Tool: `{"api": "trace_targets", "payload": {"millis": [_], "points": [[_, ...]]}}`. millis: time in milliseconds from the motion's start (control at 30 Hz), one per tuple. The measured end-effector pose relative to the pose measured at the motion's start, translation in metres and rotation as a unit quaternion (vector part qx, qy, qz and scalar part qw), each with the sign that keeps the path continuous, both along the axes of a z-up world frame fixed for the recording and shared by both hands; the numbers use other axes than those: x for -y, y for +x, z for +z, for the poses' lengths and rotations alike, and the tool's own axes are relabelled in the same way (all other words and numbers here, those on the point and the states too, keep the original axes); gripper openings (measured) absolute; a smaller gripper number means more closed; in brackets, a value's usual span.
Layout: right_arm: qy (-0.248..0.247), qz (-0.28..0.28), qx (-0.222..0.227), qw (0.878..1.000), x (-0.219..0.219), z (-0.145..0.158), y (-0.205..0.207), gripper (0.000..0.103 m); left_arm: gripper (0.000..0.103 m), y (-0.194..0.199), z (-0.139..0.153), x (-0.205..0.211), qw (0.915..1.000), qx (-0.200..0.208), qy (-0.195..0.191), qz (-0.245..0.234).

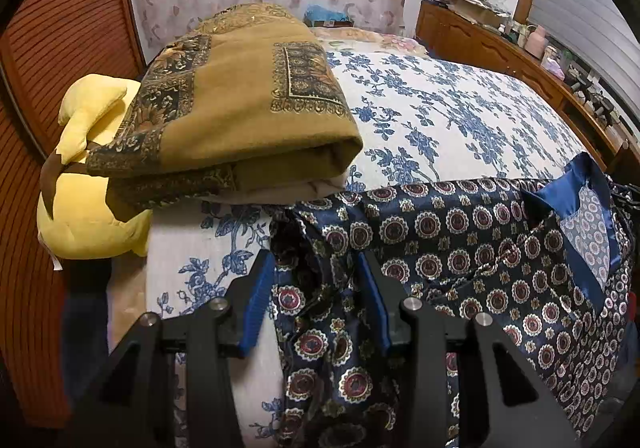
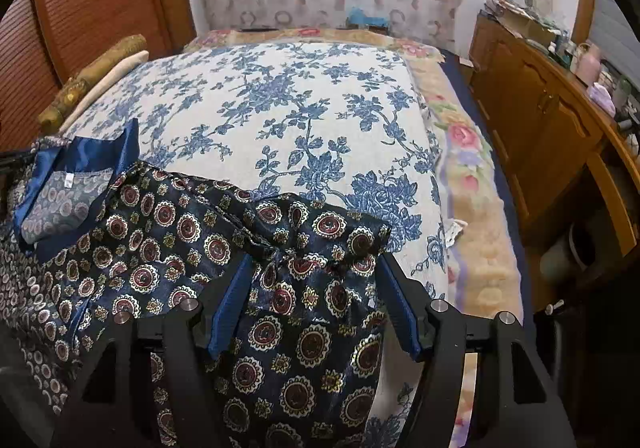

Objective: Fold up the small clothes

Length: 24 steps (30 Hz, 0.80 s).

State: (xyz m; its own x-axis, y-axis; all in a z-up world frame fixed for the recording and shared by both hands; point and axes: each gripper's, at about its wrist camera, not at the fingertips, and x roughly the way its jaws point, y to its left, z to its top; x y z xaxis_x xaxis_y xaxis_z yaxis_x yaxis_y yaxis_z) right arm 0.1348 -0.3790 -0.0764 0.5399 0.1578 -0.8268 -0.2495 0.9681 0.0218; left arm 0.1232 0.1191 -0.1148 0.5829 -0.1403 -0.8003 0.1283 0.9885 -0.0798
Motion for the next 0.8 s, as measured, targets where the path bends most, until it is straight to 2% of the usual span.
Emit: {"api": "trace_targets", "payload": {"millis": [133, 167, 233, 300, 333, 433, 500, 600, 733, 800], "points": [[-0.011, 0.008, -0.004, 1.0, -0.006, 0.0, 0.003, 0.064, 0.042, 0.004, 0.0, -0.002, 1.0, -0.002, -0.002, -0.001], [-0.01, 0.013, -0.006, 1.0, -0.007, 0.0, 0.005, 0.06, 0.042, 0.004, 0.0, -0.003, 1.0, -0.003, -0.003, -0.002], [-0.007, 0.024, -0.008, 1.0, -0.01, 0.001, 0.006, 0.045, 0.042, 0.007, 0.002, -0.002, 1.0, -0.007, -0.002, -0.002], [0.002, 0.033, -0.009, 0.999, -0.014, 0.002, 0.006, 0.014, 0.041, 0.008, 0.002, -0.001, 0.9999, -0.005, 0.001, -0.01], [0.009, 0.039, -0.011, 0.999, -0.016, 0.001, 0.006, 0.011, 0.04, 0.008, 0.002, 0.0, 0.9999, -0.003, 0.001, -0.016], [0.002, 0.05, -0.004, 0.999, -0.025, 0.001, 0.003, 0.006, 0.023, 0.007, 0.002, 0.003, 0.9996, 0.001, 0.001, -0.029], [-0.002, 0.049, 0.007, 0.999, -0.029, 0.003, -0.001, 0.005, 0.003, 0.006, 0.004, 0.006, 0.999, -0.003, -0.008, -0.043], [-0.002, 0.038, 0.04, 0.998, -0.028, 0.011, -0.008, 0.004, 0.0, -0.001, 0.01, 0.013, 0.9987, 0.014, 0.006, -0.049], [-0.002, 0.026, 0.099, 0.995, -0.022, 0.044, -0.012, 0.004, 0.0, -0.013, 0.045, 0.021, 0.9957, 0.081, -0.007, -0.044], [-0.003, 0.032, 0.12, 0.992, -0.022, 0.063, -0.006, 0.004, 0.0, -0.008, 0.062, 0.025, 0.9941, 0.094, -0.013, -0.052]]}}
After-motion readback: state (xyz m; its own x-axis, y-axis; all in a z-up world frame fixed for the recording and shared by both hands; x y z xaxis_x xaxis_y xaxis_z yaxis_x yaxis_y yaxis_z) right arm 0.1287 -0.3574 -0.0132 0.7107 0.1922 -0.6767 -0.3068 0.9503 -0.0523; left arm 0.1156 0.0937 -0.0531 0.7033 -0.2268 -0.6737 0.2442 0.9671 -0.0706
